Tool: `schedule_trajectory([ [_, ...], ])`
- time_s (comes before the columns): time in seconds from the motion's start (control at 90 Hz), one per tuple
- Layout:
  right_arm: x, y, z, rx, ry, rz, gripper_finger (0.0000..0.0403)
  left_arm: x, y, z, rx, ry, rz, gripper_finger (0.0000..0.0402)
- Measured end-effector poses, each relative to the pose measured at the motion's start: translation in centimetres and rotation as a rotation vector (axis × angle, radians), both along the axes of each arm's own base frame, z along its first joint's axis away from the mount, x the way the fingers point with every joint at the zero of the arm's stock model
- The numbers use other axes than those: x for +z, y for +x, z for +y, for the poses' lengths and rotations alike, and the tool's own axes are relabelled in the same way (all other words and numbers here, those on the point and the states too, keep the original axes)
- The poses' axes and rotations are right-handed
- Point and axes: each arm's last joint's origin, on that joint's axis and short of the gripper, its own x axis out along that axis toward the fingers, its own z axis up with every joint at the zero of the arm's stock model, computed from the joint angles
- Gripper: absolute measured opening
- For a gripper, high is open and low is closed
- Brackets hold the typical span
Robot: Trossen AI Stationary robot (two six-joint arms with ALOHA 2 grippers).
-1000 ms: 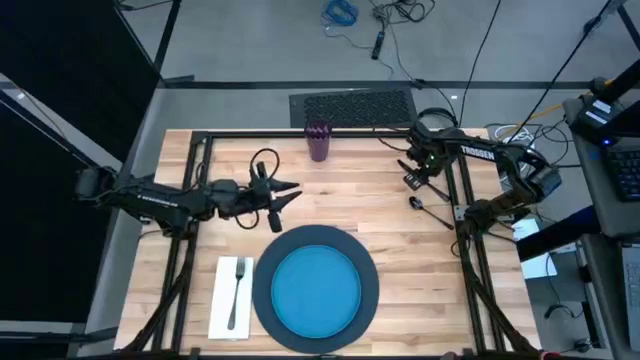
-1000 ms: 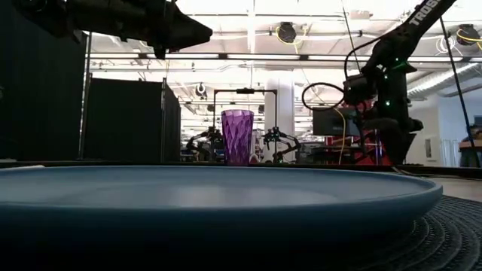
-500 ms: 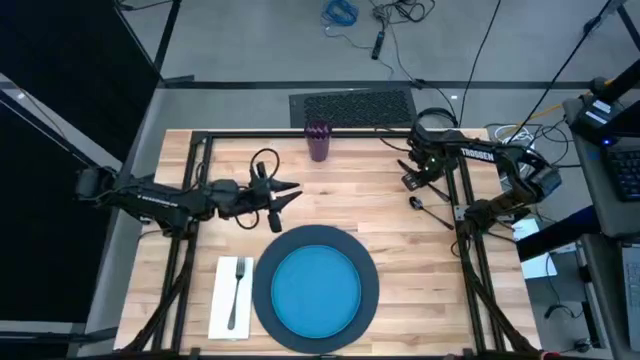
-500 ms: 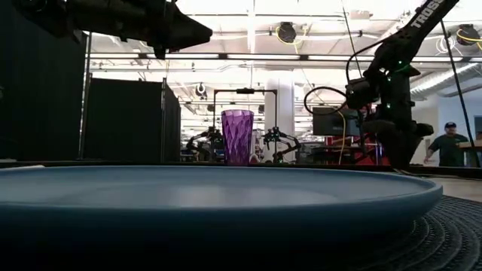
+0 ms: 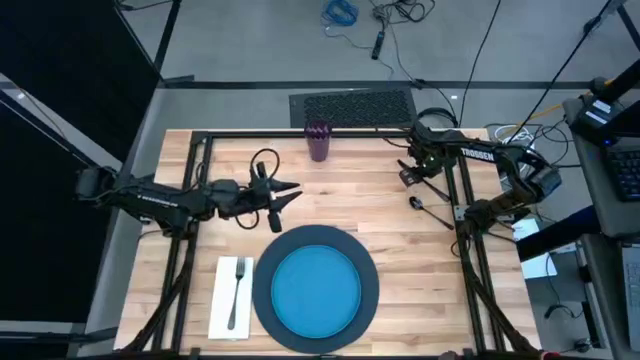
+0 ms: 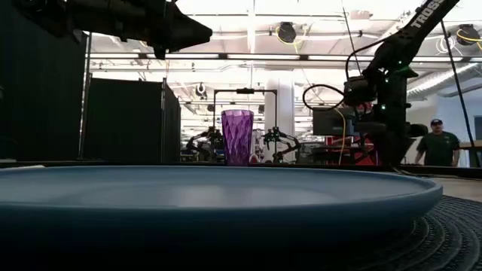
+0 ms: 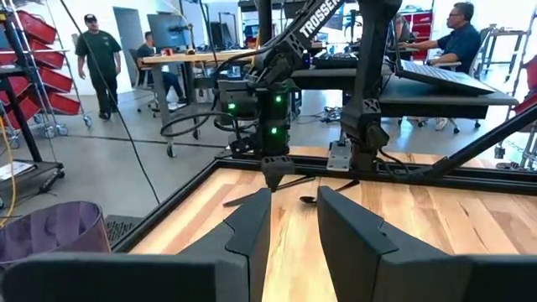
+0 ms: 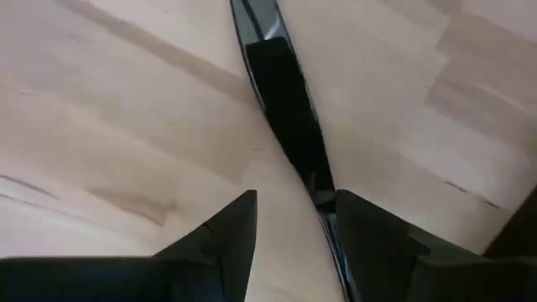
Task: Set table place
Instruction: Put the black table knife to the right of the dark blue placemat
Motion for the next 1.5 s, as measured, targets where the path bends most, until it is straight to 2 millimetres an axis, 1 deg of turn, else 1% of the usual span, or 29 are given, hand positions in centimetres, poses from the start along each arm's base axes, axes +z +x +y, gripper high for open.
schedule_trajectory([
  [0.333, 0.0, 0.2, 0.3, -0.075, -0.002, 0.018, 0.0148, 0.0, 0.0, 0.0, 0.000, 0.000, 0.000, 0.0084],
  [0.5, 0.0, 0.6, 0.8, -0.026, -0.041, 0.076, 0.0148, 0.0, 0.0, 0.0, 0.000, 0.000, 0.000, 0.0084],
  [0.744, -0.2, 0.7, 1.6, 0.048, -0.010, 0.118, 0.0148, 0.0, 0.0, 0.0, 0.000, 0.000, 0.000, 0.0084],
  [0.933, -0.5, 0.2, 1.4, 0.027, -0.005, 0.121, 0.0148, 0.0, 0.0, 0.0, -0.001, 0.000, 0.000, 0.0084],
  [1.289, -1.1, 0.1, 1.5, 0.028, -0.013, 0.109, 0.0148, 0.0, 0.0, -0.3, -0.012, 0.000, 0.000, 0.0084],
  [1.389, -1.1, 0.1, 1.5, 0.025, -0.012, 0.110, 0.0136, 0.0, 0.0, -0.3, -0.013, 0.000, 0.000, 0.0084],
  [1.5, -1.1, 0.1, 1.5, 0.024, -0.015, 0.109, 0.0103, 0.0, 0.0, -0.3, -0.013, 0.000, -0.001, 0.0084],
])
